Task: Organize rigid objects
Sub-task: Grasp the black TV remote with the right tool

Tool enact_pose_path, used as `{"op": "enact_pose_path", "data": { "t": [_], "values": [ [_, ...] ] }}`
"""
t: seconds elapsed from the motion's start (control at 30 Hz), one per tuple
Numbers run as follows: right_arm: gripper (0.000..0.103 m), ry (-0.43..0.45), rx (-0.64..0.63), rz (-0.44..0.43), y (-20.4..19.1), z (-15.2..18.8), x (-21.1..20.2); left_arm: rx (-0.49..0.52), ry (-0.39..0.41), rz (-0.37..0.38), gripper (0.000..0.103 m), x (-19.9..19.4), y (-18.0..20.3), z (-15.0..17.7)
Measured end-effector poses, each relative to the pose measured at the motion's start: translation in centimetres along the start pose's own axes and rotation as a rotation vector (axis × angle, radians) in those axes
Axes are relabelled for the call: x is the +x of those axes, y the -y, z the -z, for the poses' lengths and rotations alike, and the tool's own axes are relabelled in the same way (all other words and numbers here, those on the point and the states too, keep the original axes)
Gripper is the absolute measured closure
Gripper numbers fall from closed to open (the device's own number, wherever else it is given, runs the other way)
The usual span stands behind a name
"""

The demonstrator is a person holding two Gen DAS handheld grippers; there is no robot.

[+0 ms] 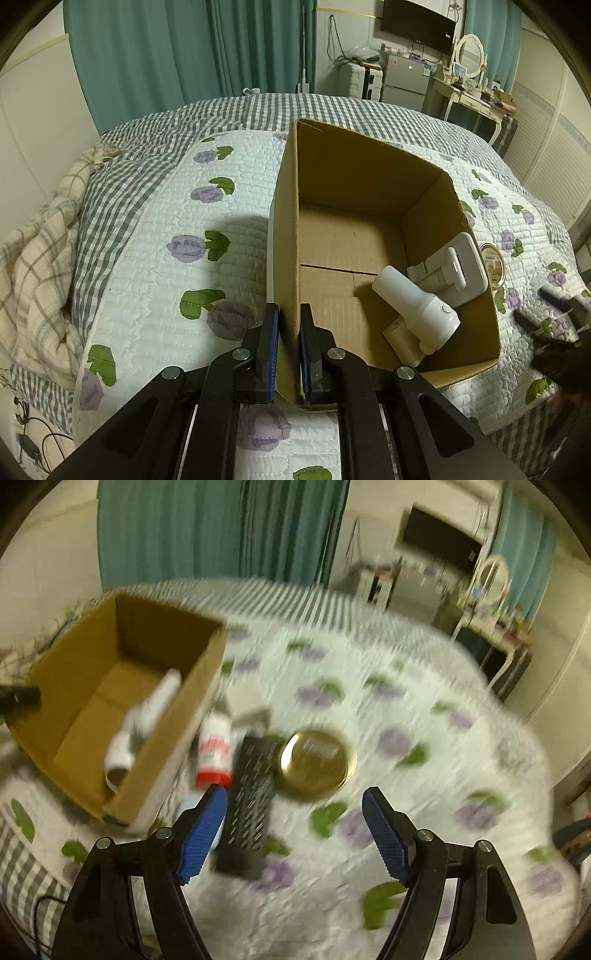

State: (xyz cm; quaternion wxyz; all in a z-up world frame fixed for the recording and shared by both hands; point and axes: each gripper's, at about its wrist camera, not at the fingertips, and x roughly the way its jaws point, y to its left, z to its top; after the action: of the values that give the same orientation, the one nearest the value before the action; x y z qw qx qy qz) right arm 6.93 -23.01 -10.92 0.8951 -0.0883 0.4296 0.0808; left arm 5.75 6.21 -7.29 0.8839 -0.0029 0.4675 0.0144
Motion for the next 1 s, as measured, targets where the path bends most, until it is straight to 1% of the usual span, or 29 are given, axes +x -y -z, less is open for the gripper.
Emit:
{"op": "enact_pose_path", "data": {
  "t": [0.03, 0.1, 0.2, 0.3, 0.37, 0.43, 0.6, 0.73, 0.83, 0.93, 0.97, 1.0],
  "values": [
    [0.027, -0.031, 0.013, -0.026, 0.0, 0.5, 1.1, 0.0, -0.001, 0.001, 0.094, 0.0, 0.0, 0.1],
    [0.027, -0.085, 0.032, -0.045, -0.3, 1.3, 2.8, 0.002, -0.002, 0.003, 0.094, -0.1, 0.0, 0.1],
    [0.031, -0.127, 0.046, -0.057, -0.6, 1.8, 4.4, 0.004, -0.005, 0.006, 0.094, -0.1, -0.1, 0.1],
    [0.037, -0.142, 0.055, -0.063, -0.8, 2.0, 5.0, 0.006, -0.007, 0.008, 0.093, -0.1, -0.1, 0.1],
    [0.045, -0.152, 0.054, -0.064, -1.0, 2.1, 5.4, 0.009, -0.008, 0.005, 0.093, -0.2, 0.0, 0.0],
    [0.048, -0.165, 0.059, -0.072, -0.9, 2.4, 5.9, 0.01, -0.009, 0.001, 0.093, -0.2, 0.1, 0.0],
    [0.049, -0.18, 0.085, -0.096, -0.8, 2.1, 6.9, 0.013, -0.006, -0.005, 0.094, -0.7, 0.2, 0.1],
    [0.049, -0.181, 0.091, -0.09, -0.9, 2.0, 7.3, 0.01, -0.001, 0.01, 0.093, -1.3, -0.1, -0.1],
    [0.049, -0.188, 0.108, -0.095, -0.8, 2.0, 7.9, 0.008, -0.001, 0.002, 0.094, -1.3, -0.1, -0.1],
    [0.053, -0.187, 0.113, -0.104, -1.0, 1.7, 8.5, 0.006, -0.002, 0.005, 0.094, -1.3, -0.1, 0.0],
    [0.058, -0.185, 0.112, -0.108, -1.1, 1.6, 8.8, 0.005, -0.003, 0.005, 0.094, -1.2, -0.1, 0.0],
    [0.06, -0.184, 0.108, -0.109, -1.2, 1.5, 9.0, 0.003, -0.005, 0.007, 0.094, -1.2, -0.2, 0.0]
  ]
}}
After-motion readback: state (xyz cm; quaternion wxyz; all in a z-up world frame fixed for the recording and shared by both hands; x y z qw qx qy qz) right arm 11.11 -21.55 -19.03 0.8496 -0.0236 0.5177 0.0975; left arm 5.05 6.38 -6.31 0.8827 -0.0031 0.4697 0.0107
